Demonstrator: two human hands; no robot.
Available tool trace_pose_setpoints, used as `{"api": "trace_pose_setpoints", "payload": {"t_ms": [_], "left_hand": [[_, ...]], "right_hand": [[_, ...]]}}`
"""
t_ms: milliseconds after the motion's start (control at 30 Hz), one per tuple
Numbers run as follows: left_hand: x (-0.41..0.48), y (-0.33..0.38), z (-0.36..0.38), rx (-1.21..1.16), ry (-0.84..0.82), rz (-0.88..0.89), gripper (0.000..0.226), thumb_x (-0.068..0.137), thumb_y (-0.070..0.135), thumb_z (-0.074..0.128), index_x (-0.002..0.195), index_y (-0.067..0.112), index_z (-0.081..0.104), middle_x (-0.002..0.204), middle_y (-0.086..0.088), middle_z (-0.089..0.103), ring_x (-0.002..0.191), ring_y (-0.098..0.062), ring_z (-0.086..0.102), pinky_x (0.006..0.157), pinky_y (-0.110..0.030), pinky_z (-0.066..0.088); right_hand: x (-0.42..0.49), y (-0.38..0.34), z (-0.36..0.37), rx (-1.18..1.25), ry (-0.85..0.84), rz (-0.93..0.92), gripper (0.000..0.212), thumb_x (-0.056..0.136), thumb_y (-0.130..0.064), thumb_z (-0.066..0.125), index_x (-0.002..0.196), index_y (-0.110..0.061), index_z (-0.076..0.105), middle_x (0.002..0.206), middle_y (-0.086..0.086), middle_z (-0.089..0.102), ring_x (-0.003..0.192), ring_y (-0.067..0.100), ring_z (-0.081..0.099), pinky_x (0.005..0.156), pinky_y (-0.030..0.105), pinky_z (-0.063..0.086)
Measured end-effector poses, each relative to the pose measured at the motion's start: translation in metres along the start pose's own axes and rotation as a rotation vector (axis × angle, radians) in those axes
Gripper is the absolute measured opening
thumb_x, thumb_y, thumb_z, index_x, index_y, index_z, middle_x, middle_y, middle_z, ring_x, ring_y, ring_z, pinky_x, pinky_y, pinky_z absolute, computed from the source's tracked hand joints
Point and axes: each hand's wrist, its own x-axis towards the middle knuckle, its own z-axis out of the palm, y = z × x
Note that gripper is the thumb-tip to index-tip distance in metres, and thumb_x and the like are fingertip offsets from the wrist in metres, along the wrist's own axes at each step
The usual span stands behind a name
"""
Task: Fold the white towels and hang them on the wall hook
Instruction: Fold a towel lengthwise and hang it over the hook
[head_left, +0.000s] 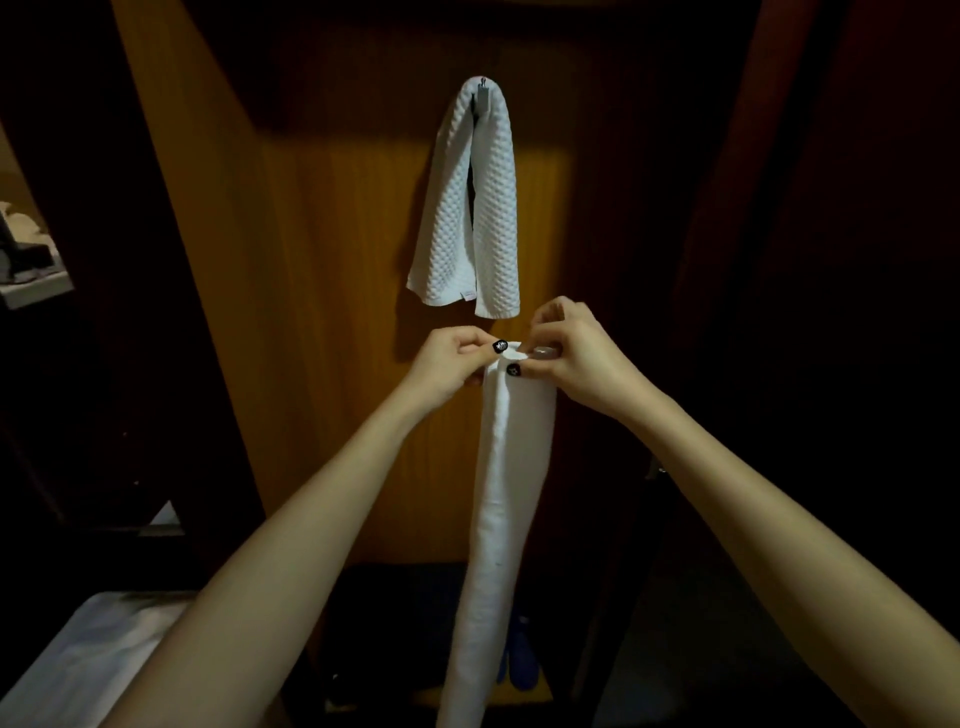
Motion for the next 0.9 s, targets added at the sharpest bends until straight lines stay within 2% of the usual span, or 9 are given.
{"api": "trace_pose_setpoints", "payload": {"t_ms": [67, 133, 233, 333, 433, 533, 667, 800, 900], "left_hand": [[0.0, 0.002, 0.001, -0.051, -0.02, -0.005, 0.016, 0.09, 0.008, 0.061, 0.077, 0.017, 0.065, 0.069, -0.003, 0.063, 0.064, -0.011, 0.056, 0.058, -0.021, 0.045], [0.0, 0.003, 0.001, -0.059, -0.029, -0.003, 0.018, 0.092, 0.009, 0.059, 0.077, 0.018, 0.066, 0.065, 0.006, 0.066, 0.062, -0.005, 0.058, 0.057, -0.018, 0.046], [-0.001, 0.002, -0.002, -0.068, -0.094, 0.011, 0.018, 0.096, 0.014, 0.052, 0.088, 0.02, 0.067, 0.065, 0.012, 0.066, 0.064, 0.001, 0.06, 0.057, -0.012, 0.049], [-0.005, -0.001, -0.004, -0.107, -0.187, 0.024, 0.017, 0.092, 0.012, 0.06, 0.102, 0.023, 0.067, 0.085, 0.011, 0.072, 0.085, -0.001, 0.065, 0.074, -0.018, 0.052], [-0.009, -0.007, 0.001, -0.161, -0.183, 0.048, 0.036, 0.082, -0.006, 0.064, 0.107, 0.019, 0.061, 0.091, 0.009, 0.074, 0.092, -0.003, 0.066, 0.076, -0.017, 0.051], [-0.009, -0.013, 0.009, -0.134, -0.098, 0.079, 0.031, 0.083, -0.006, 0.065, 0.101, 0.019, 0.062, 0.081, 0.009, 0.074, 0.082, 0.0, 0.066, 0.073, -0.015, 0.05], [-0.009, -0.019, 0.011, -0.177, -0.037, 0.082, 0.022, 0.087, -0.001, 0.062, 0.099, 0.017, 0.064, 0.085, 0.006, 0.074, 0.087, -0.005, 0.068, 0.077, -0.017, 0.052], [-0.008, -0.016, 0.003, -0.272, 0.023, 0.072, 0.021, 0.088, -0.004, 0.059, 0.098, 0.014, 0.063, 0.085, 0.004, 0.074, 0.081, -0.005, 0.068, 0.07, -0.016, 0.052], [-0.006, -0.01, -0.001, -0.251, -0.039, 0.061, 0.018, 0.09, 0.0, 0.058, 0.099, 0.016, 0.063, 0.085, 0.004, 0.074, 0.08, -0.006, 0.067, 0.071, -0.019, 0.053]], "right_hand": [[0.003, -0.004, -0.002, -0.02, -0.005, 0.001, 0.019, 0.081, -0.031, 0.076, 0.089, -0.014, 0.071, 0.096, -0.005, 0.052, 0.097, 0.01, 0.043, 0.078, 0.023, 0.033], [0.005, -0.008, -0.004, 0.014, 0.003, 0.024, 0.016, 0.08, -0.029, 0.077, 0.079, -0.016, 0.068, 0.077, -0.01, 0.054, 0.082, 0.008, 0.049, 0.068, 0.024, 0.035], [0.007, -0.008, -0.004, 0.039, 0.004, 0.061, 0.031, 0.078, -0.029, 0.079, 0.063, -0.026, 0.053, 0.062, -0.013, 0.048, 0.063, 0.002, 0.045, 0.054, 0.017, 0.031], [0.007, -0.008, -0.005, 0.064, 0.036, 0.079, 0.036, 0.079, -0.033, 0.078, 0.059, -0.03, 0.048, 0.059, -0.013, 0.045, 0.056, -0.001, 0.041, 0.049, 0.016, 0.03], [0.008, -0.006, -0.004, 0.142, 0.039, 0.11, 0.033, 0.08, -0.033, 0.078, 0.058, -0.025, 0.054, 0.058, -0.009, 0.045, 0.055, 0.002, 0.039, 0.049, 0.015, 0.029], [0.007, -0.003, 0.0, 0.207, -0.001, 0.144, 0.029, 0.084, -0.032, 0.074, 0.068, -0.009, 0.064, 0.061, -0.002, 0.048, 0.057, 0.005, 0.039, 0.053, 0.022, 0.028], [0.004, 0.0, -0.005, 0.17, -0.062, 0.139, 0.046, 0.099, -0.034, 0.053, 0.08, 0.007, 0.063, 0.07, 0.011, 0.052, 0.063, 0.014, 0.043, 0.06, 0.032, 0.034], [-0.008, 0.01, -0.017, 0.021, -0.177, 0.063, 0.052, 0.094, -0.049, 0.051, 0.085, 0.0, 0.065, 0.086, 0.021, 0.064, 0.069, 0.028, 0.054, 0.065, 0.042, 0.044], [-0.014, 0.014, -0.022, 0.04, -0.179, 0.032, 0.042, 0.087, -0.044, 0.066, 0.075, -0.005, 0.06, 0.073, 0.014, 0.059, 0.06, 0.018, 0.047, 0.059, 0.037, 0.038]]}}
